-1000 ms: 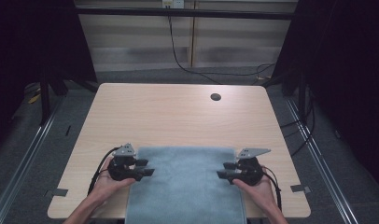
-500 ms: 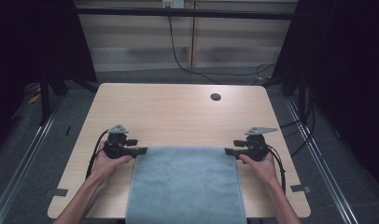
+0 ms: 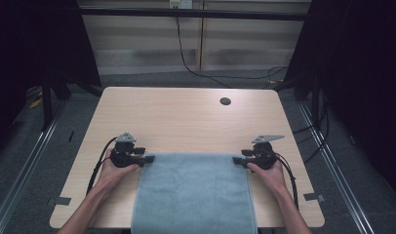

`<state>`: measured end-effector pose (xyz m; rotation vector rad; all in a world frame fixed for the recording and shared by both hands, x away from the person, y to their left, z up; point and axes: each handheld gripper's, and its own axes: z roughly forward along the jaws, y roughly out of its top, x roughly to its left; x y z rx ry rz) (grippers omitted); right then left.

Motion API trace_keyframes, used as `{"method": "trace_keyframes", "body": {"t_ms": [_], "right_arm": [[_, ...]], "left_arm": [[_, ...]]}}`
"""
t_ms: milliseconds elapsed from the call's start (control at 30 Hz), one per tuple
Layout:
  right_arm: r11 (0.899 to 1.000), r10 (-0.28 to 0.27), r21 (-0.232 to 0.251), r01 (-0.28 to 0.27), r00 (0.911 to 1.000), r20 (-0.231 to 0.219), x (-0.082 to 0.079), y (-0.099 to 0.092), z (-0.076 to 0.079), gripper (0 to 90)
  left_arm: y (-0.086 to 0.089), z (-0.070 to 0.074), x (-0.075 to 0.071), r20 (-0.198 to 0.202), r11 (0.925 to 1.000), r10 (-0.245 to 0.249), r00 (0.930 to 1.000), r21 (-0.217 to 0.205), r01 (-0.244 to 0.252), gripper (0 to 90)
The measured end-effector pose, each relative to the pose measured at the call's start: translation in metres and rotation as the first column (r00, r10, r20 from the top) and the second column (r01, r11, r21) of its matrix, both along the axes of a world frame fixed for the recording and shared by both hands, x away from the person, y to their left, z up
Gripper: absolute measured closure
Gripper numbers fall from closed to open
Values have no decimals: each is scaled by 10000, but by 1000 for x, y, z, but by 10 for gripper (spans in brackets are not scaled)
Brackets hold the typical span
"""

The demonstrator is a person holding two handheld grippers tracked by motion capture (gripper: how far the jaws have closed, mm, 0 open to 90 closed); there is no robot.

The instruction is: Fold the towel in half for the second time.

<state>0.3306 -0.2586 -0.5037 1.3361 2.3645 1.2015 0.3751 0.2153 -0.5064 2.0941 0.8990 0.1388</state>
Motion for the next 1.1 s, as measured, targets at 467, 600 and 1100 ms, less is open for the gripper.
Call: {"method": "trace_keyframes", "body": {"t_ms": [467, 600, 1100], "right_arm": [[9939, 101, 1093, -157, 9986, 512, 9, -6, 22, 864], [9933, -111, 1155, -13, 9942, 1070, 18, -5, 44, 866], [9785, -1158, 1967, 621, 9545, 2747, 67, -13, 126, 869]], "left_arm": [[2, 27, 1, 610, 9947, -318, 9976, -959, 376, 859], [4, 45, 14, 829, 9901, 97, 9965, -1405, 21, 860], [-4, 125, 58, 2288, 9680, 1128, 9669, -2448, -550, 862]]}}
